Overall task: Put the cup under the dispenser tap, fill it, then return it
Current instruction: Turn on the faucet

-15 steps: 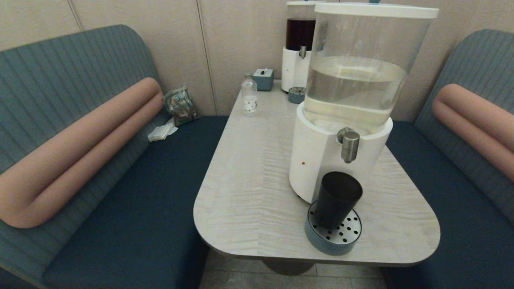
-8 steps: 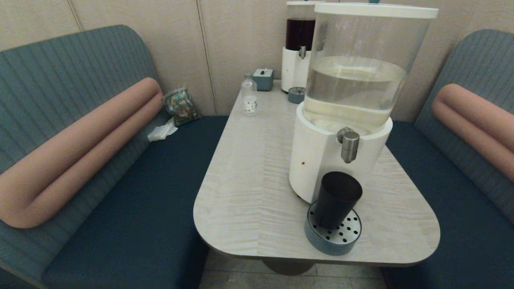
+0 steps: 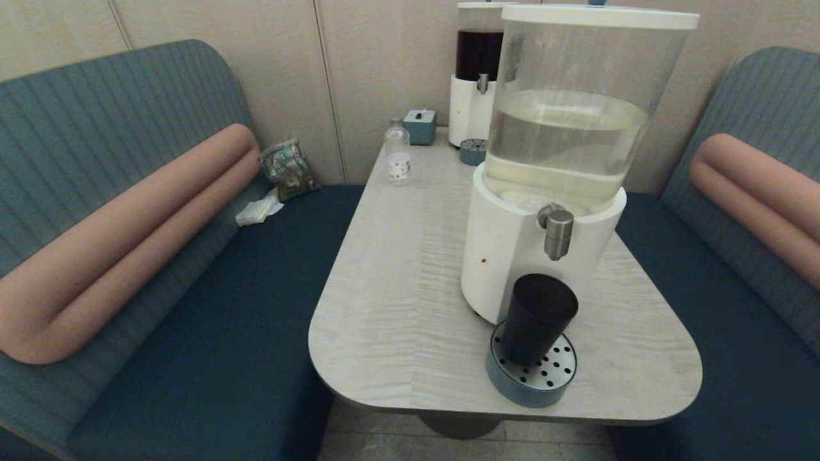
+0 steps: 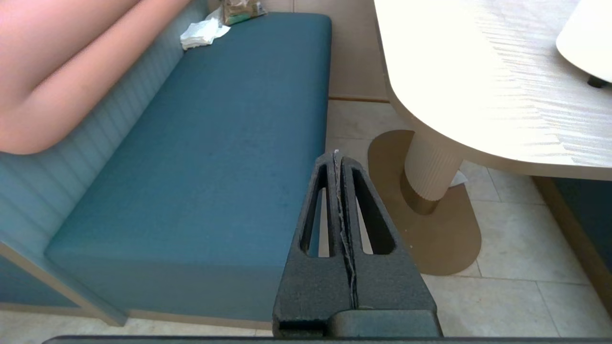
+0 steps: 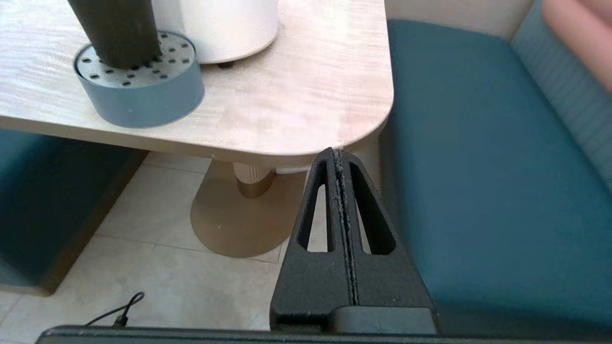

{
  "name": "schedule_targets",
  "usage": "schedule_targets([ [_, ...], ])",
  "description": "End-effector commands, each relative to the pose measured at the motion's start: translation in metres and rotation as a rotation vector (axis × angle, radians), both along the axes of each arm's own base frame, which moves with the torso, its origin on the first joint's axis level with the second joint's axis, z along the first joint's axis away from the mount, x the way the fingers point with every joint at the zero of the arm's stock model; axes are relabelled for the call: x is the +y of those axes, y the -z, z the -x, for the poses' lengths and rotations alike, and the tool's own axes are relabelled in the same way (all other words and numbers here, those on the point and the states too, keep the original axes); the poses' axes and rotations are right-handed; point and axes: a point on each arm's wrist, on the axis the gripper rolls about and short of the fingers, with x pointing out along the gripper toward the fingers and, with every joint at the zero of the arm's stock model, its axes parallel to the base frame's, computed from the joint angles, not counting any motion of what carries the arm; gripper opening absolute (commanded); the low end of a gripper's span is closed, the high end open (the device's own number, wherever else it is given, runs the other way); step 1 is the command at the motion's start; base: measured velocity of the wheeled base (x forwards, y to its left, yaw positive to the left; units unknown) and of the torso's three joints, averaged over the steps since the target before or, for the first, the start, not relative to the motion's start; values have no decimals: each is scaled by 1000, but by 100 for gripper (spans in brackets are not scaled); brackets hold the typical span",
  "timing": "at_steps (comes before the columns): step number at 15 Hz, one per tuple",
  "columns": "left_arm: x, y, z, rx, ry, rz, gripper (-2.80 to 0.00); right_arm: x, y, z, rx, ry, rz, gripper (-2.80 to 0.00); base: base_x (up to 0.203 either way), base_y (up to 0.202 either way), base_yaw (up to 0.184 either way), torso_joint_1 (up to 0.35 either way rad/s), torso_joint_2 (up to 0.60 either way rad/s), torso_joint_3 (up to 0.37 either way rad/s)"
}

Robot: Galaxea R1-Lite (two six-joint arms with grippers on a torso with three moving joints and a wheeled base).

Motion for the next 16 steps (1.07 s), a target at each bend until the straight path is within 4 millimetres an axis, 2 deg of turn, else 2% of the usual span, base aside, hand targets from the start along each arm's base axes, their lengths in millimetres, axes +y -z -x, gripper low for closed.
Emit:
schedule_targets([
  [1, 0, 0, 0, 2, -1, 1, -280, 0, -8, 3, -25, -3, -13, -280, 0, 0, 0, 0, 0, 0],
  [2, 0, 0, 0, 2, -1, 1, -280, 0, -24, 9, -66, -6, -40, -280, 0, 0, 0, 0, 0, 0],
  [5, 0, 0, 0, 2, -1, 1, -280, 1, -94, 44, -178, -64, -93, -280, 0, 0, 0, 0, 0, 0],
  [6, 0, 0, 0, 2, -1, 1, -280, 2, -117, 49, -174, -94, -110, -280, 0, 0, 0, 0, 0, 0],
  [7, 0, 0, 0, 2, -1, 1, -280, 3, -139, 41, -121, -122, -135, -280, 0, 0, 0, 0, 0, 0],
  [9, 0, 0, 0, 2, -1, 1, -280, 4, -182, 7, 8, -164, -173, -280, 0, 0, 0, 0, 0, 0],
  [11, 0, 0, 0, 2, -1, 1, -280, 5, -219, -43, 161, -195, -198, -280, 0, 0, 0, 0, 0, 0],
  [14, 0, 0, 0, 2, -1, 1, -280, 8, -234, -120, 395, -228, -178, -280, 0, 0, 0, 0, 0, 0],
  [16, 0, 0, 0, 2, -1, 1, -280, 17, -245, -153, 480, -268, -113, -280, 0, 0, 0, 0, 0, 0],
])
